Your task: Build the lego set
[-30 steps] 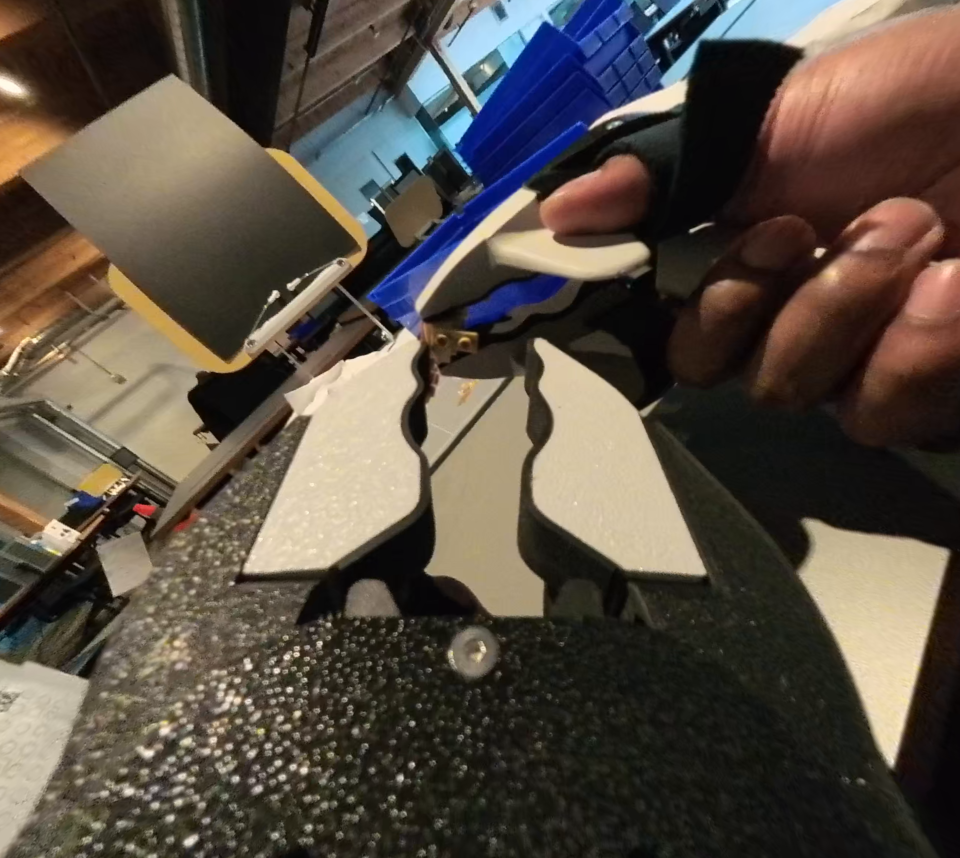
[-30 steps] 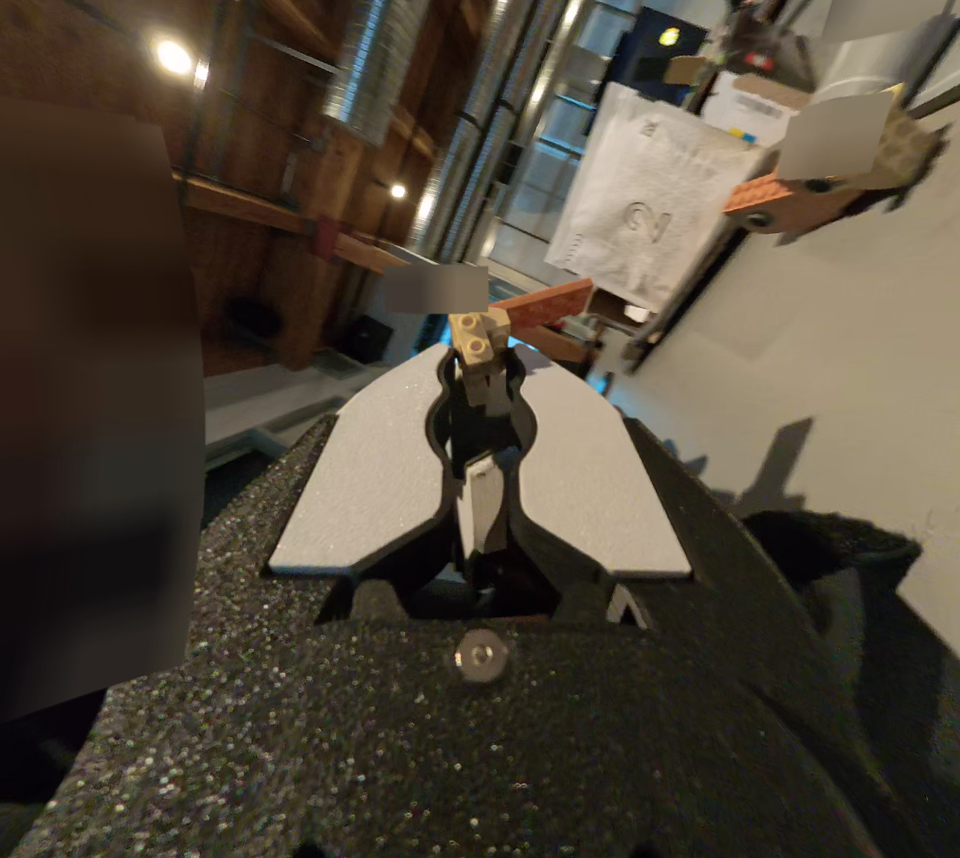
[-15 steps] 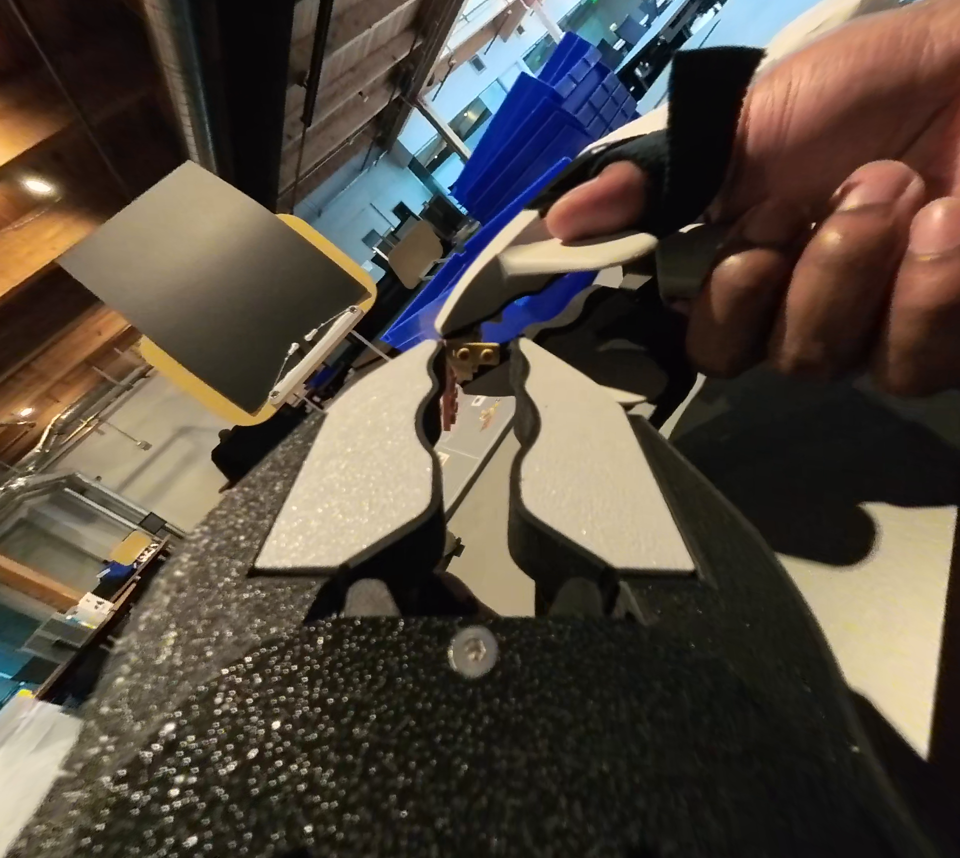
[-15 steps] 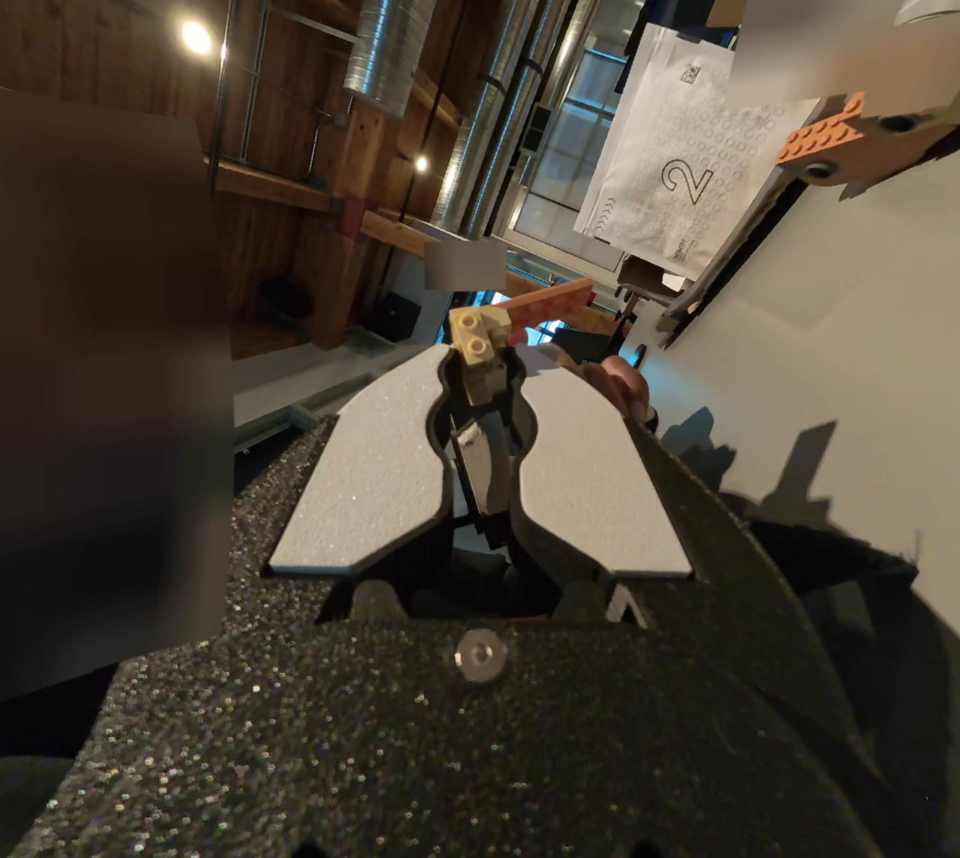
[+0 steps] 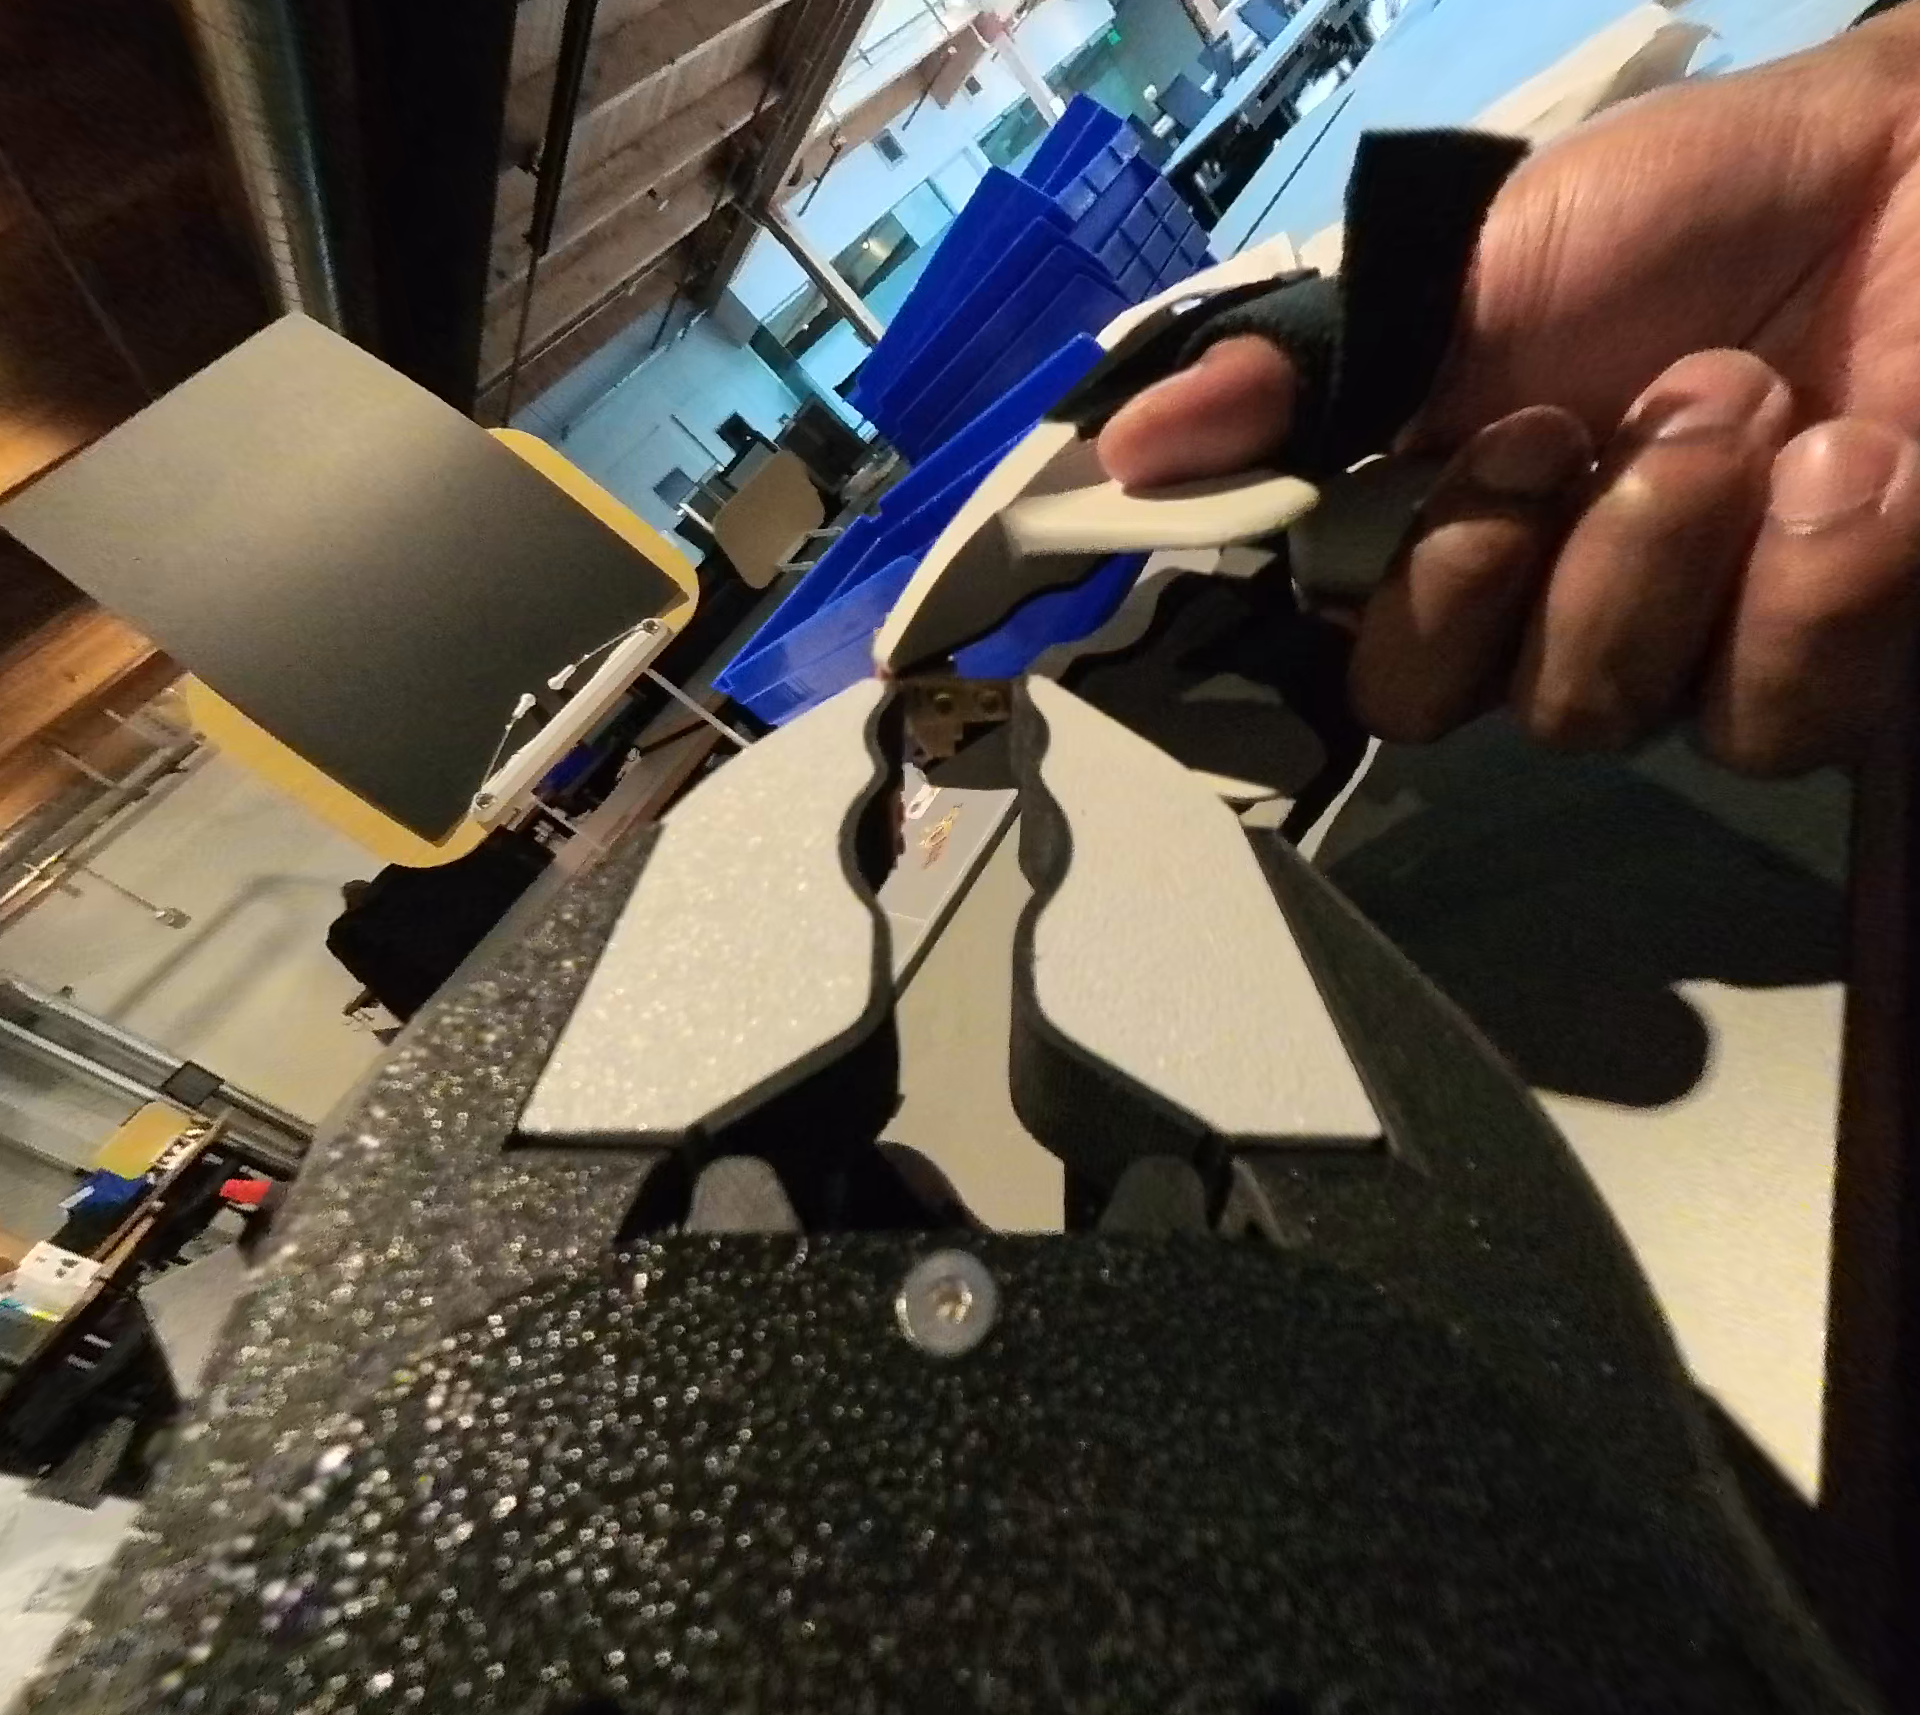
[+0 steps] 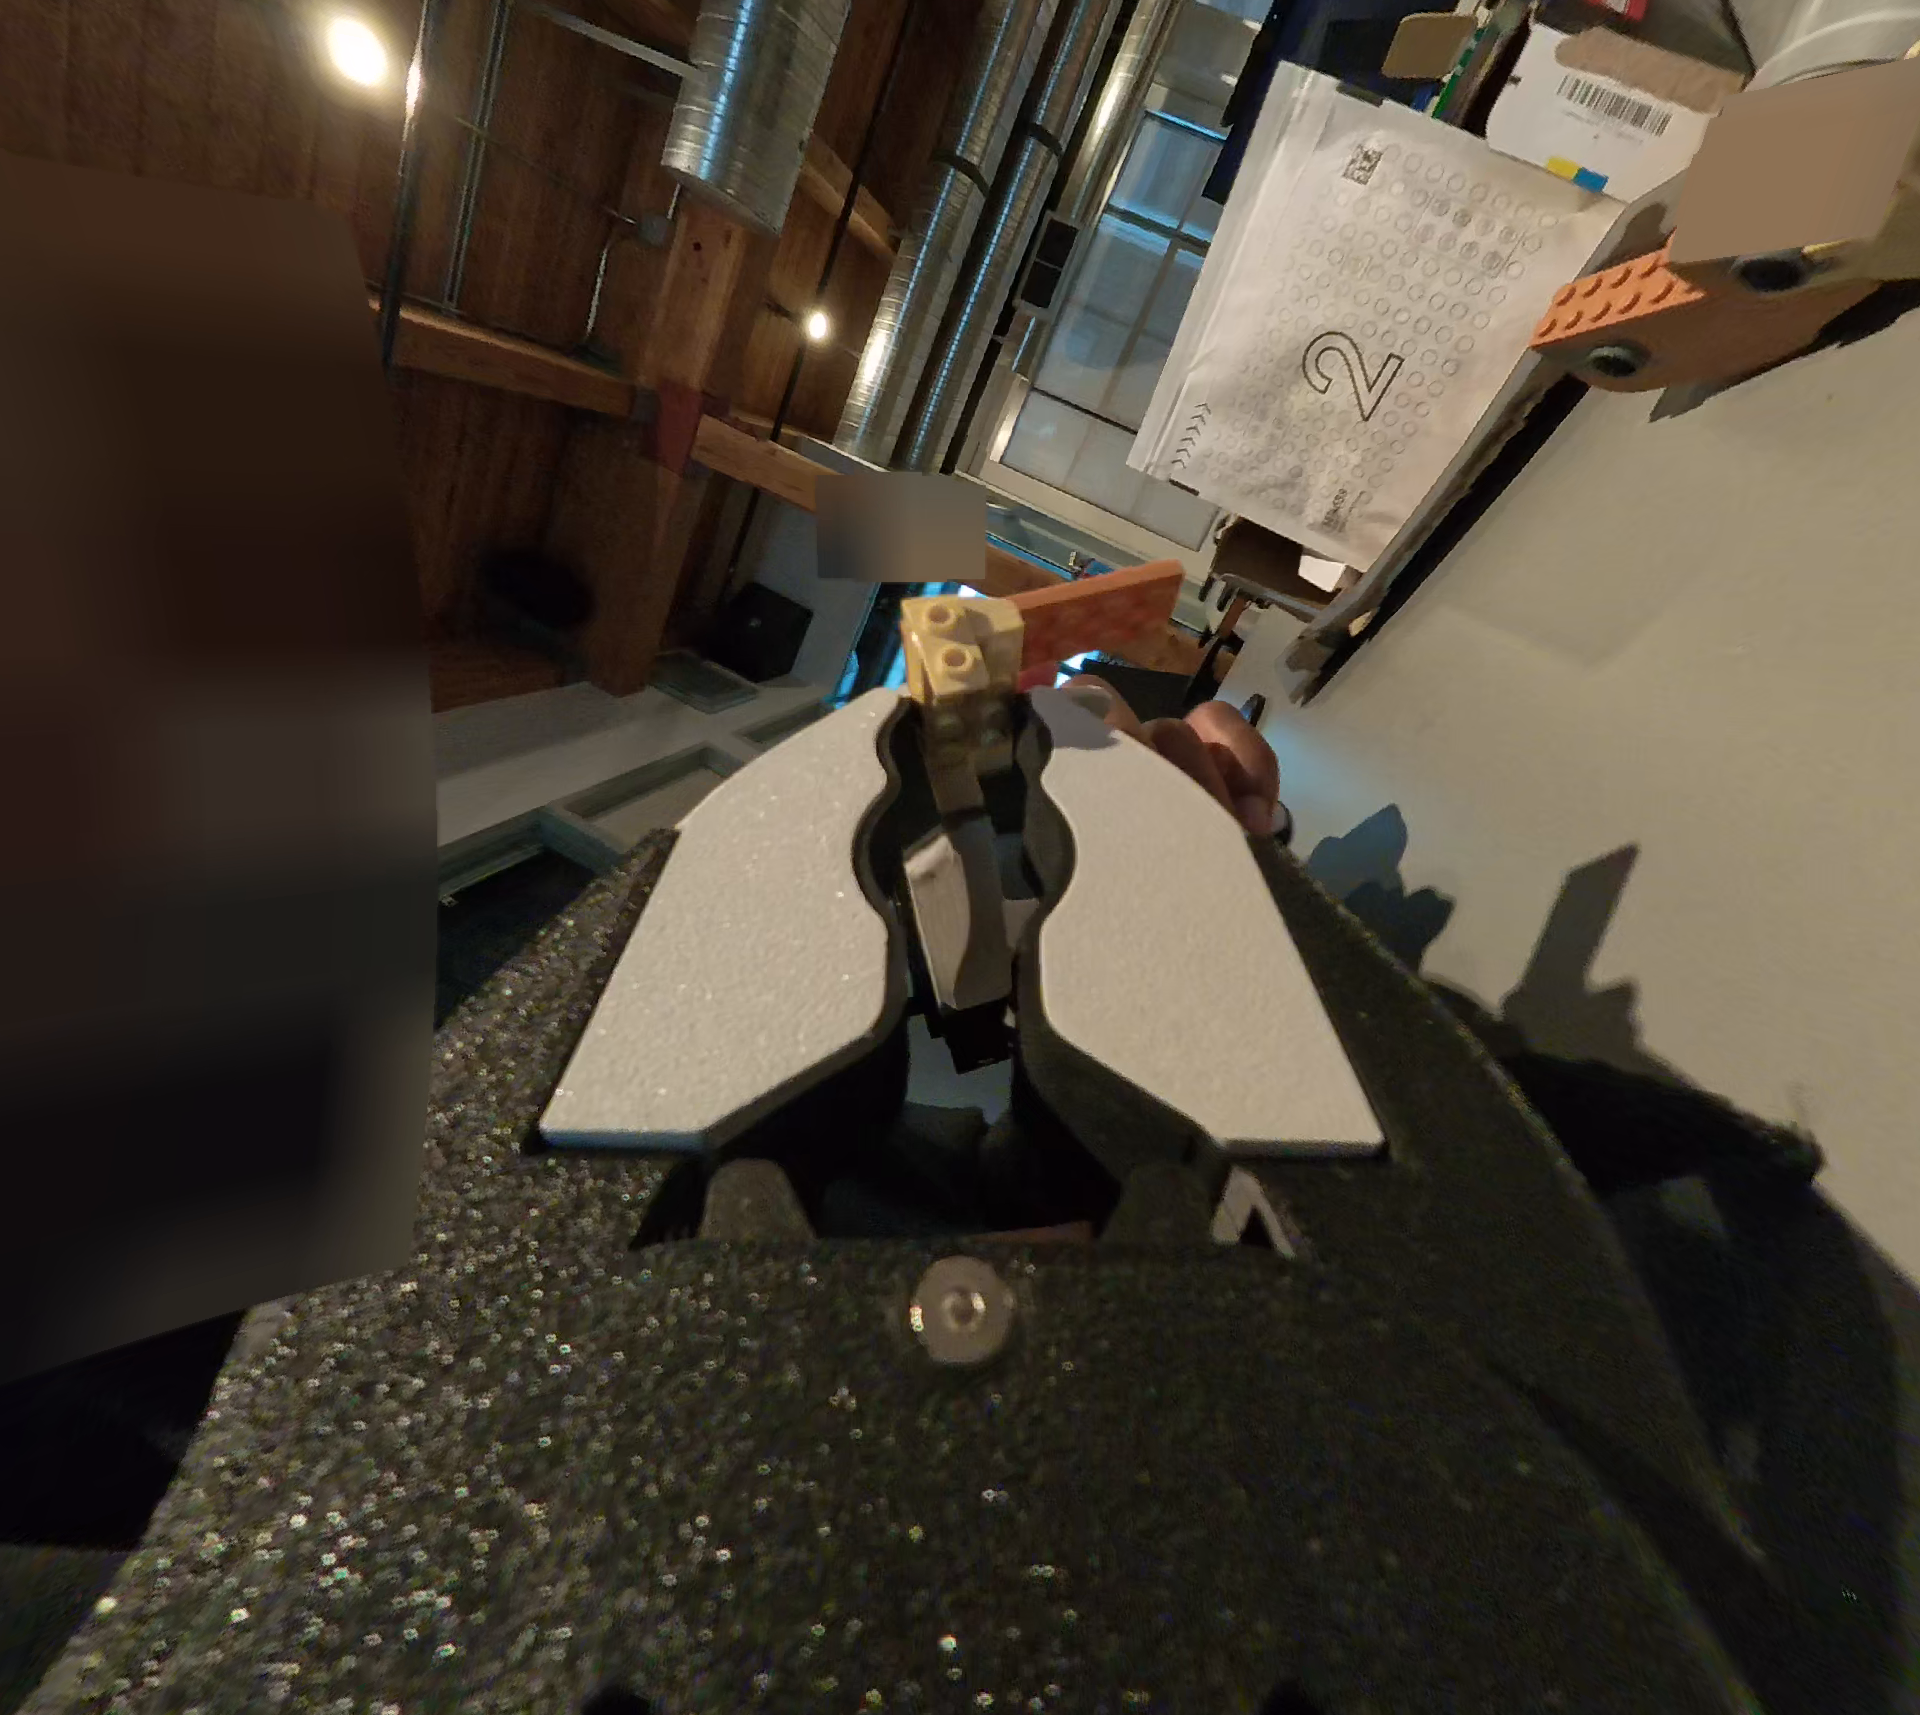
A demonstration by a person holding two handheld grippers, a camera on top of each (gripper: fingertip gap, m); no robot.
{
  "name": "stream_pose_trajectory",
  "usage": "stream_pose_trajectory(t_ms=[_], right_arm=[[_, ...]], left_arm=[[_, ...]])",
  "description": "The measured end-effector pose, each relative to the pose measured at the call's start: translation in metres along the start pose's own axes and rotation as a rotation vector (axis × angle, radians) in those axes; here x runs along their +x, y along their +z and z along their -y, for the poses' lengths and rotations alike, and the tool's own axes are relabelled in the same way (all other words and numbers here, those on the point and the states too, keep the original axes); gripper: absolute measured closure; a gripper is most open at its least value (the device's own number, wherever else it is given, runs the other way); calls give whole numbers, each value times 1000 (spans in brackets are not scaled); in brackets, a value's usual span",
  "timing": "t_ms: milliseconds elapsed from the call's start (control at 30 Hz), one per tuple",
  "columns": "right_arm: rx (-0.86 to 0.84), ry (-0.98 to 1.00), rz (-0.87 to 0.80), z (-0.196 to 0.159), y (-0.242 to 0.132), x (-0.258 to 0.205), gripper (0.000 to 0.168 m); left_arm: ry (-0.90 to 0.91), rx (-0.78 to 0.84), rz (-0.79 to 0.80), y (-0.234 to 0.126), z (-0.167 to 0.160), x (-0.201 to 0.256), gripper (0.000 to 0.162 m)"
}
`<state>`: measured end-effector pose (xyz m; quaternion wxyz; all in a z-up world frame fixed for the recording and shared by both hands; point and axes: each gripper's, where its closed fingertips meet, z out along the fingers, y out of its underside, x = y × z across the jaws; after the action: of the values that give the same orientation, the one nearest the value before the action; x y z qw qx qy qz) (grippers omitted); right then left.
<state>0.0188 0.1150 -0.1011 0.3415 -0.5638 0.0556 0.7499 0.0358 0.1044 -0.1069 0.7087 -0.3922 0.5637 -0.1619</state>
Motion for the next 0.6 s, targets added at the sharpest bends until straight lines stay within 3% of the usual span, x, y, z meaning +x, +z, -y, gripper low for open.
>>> stream_pose_trajectory(t_ms=[133, 233, 467, 600], right_arm=[[-20, -65, -35, 0, -2, 3, 151], [-82, -177, -64, -2, -4, 2, 150], [-356, -511, 3, -20, -7, -14, 151], [-521, -615, 98, -33, -11, -23, 150]], left_arm=[[59, -17, -49, -2, -4, 6, 131], [-38, 12, -89, -11, -4, 1, 128], [-851, 155, -333, -21, 5, -30, 128], [-1009, 219, -511, -20, 9, -28, 126]])
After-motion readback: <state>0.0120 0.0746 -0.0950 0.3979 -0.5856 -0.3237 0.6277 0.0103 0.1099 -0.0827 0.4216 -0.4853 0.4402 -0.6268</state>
